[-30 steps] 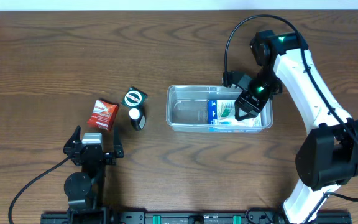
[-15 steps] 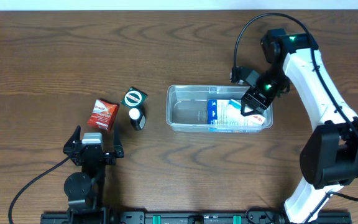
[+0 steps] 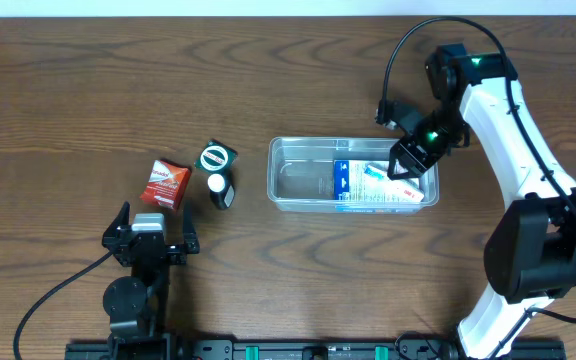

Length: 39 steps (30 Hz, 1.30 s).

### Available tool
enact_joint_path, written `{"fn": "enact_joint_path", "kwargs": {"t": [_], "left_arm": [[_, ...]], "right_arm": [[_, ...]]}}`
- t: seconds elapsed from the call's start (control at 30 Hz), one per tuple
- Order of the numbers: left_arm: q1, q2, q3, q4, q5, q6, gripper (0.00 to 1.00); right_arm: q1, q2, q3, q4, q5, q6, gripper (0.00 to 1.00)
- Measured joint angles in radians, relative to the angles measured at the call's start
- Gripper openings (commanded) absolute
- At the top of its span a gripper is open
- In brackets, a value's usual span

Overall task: Pack container
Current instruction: 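Lower Panadol box beside blue box and release right gripper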

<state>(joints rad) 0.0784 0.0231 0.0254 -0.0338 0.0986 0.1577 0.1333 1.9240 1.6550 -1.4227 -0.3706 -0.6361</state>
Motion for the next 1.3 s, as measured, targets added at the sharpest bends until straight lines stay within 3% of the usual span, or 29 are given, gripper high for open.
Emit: {"fn": "enact_joint_path", "kwargs": {"t": [0.23, 0.53, 0.87, 1.3], "left_arm": [[0.000, 0.000, 0.000, 0.000, 0.000, 0.000, 0.98], [0.000, 0.000, 0.000, 0.000, 0.000, 0.000, 0.98], [0.000, 0.000, 0.000, 0.000, 0.000, 0.000, 0.98], [0.000, 0.000, 0.000, 0.000, 0.000, 0.000, 0.98]], "right_arm": [[0.069, 0.000, -0.020, 0.088, -0.025, 0.165, 0.37], [0.087, 0.000, -0.114, 0.235, 0.019, 0.333, 0.30], [0.087, 0.000, -0.156, 0.264, 0.031, 0.380, 0.31], [0.087, 0.000, -0.184, 0.209, 0.031, 0.388, 0.23]]}}
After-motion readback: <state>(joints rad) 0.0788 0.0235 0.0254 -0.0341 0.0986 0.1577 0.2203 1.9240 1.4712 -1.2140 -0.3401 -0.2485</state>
